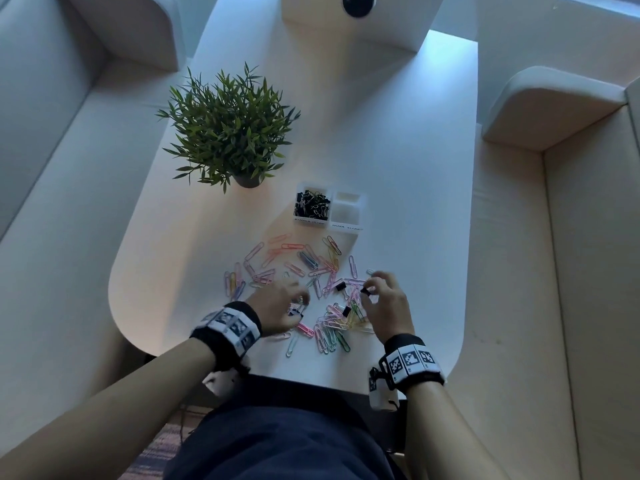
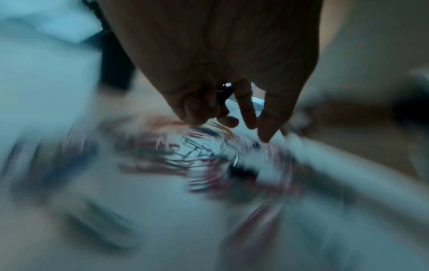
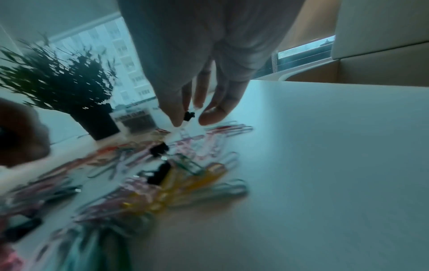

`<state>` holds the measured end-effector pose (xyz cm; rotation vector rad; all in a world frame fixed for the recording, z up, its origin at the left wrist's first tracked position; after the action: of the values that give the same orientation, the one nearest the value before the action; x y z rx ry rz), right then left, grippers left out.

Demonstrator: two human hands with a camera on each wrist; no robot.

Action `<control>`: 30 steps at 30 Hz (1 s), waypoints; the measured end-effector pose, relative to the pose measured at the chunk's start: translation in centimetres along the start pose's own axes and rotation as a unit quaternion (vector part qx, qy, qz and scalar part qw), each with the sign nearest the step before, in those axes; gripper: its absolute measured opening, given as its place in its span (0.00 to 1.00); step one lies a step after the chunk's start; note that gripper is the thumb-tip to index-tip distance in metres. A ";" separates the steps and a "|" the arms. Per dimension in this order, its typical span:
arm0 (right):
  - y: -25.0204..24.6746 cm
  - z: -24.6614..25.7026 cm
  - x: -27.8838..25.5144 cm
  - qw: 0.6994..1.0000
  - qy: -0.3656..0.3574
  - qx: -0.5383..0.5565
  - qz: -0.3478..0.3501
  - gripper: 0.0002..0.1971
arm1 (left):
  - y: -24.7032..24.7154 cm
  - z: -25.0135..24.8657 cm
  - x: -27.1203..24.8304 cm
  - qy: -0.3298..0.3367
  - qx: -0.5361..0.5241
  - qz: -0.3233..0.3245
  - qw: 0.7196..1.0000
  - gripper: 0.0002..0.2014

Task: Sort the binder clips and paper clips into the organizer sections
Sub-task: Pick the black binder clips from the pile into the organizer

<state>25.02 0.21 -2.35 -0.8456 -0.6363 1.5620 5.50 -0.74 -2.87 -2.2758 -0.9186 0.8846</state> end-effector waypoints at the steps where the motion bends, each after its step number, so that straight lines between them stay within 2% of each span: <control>1: 0.5 1.0 0.3 1.000 -0.022 -0.001 0.014 0.06 | 1.0 -0.6 0.0 0.039 0.087 0.018 0.995 0.08; 3: 1.9 2.8 0.9 0.998 -0.043 -0.013 0.050 0.08 | 2.2 -0.9 0.0 0.080 0.178 0.039 0.980 0.08; 6: 3.7 4.0 2.0 0.996 -0.050 -0.026 0.074 0.16 | 2.5 -1.3 -0.1 0.119 0.214 0.050 0.968 0.03; 8: 4.4 4.4 2.2 0.995 -0.050 -0.047 0.075 0.13 | 2.6 -1.3 0.0 0.134 0.235 0.051 0.961 0.06; 11: 4.5 4.6 2.2 0.994 -0.042 -0.085 0.054 0.07 | 2.7 -1.0 0.3 0.134 0.234 0.033 0.962 0.07; 17: 4.1 4.6 1.9 0.986 -0.057 -0.157 0.018 0.15 | 2.8 -0.3 0.1 0.132 0.199 0.023 0.971 0.08; 20: 4.0 4.3 2.0 0.990 -0.055 -0.132 0.009 0.18 | 3.1 0.1 0.1 0.142 0.214 0.016 0.966 0.08; 23: 3.9 3.8 2.3 0.996 -0.042 -0.073 0.011 0.15 | 3.6 0.3 0.2 0.156 0.223 0.021 0.962 0.10; 26: 3.6 3.6 2.3 0.998 -0.029 -0.053 0.015 0.14 | 3.5 0.3 0.1 0.172 0.192 0.024 0.966 0.13; 30: 3.3 3.8 2.2 0.996 -0.050 -0.079 0.003 0.17 | 1.0 0.5 0.2 0.134 0.043 -0.017 0.990 0.11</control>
<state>19.97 2.05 -3.08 -0.8901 -0.8394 1.5816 5.67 -1.10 -3.96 -2.2287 -0.7813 0.5728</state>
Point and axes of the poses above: each hand's wrist, its own x-axis towards the middle knuckle, its own y-axis out of the palm, z = x × y, the point moved 9 cm from there along x, towards the middle knuckle, and after that the axes turned 3 degrees about z, right-handed, at the moved point
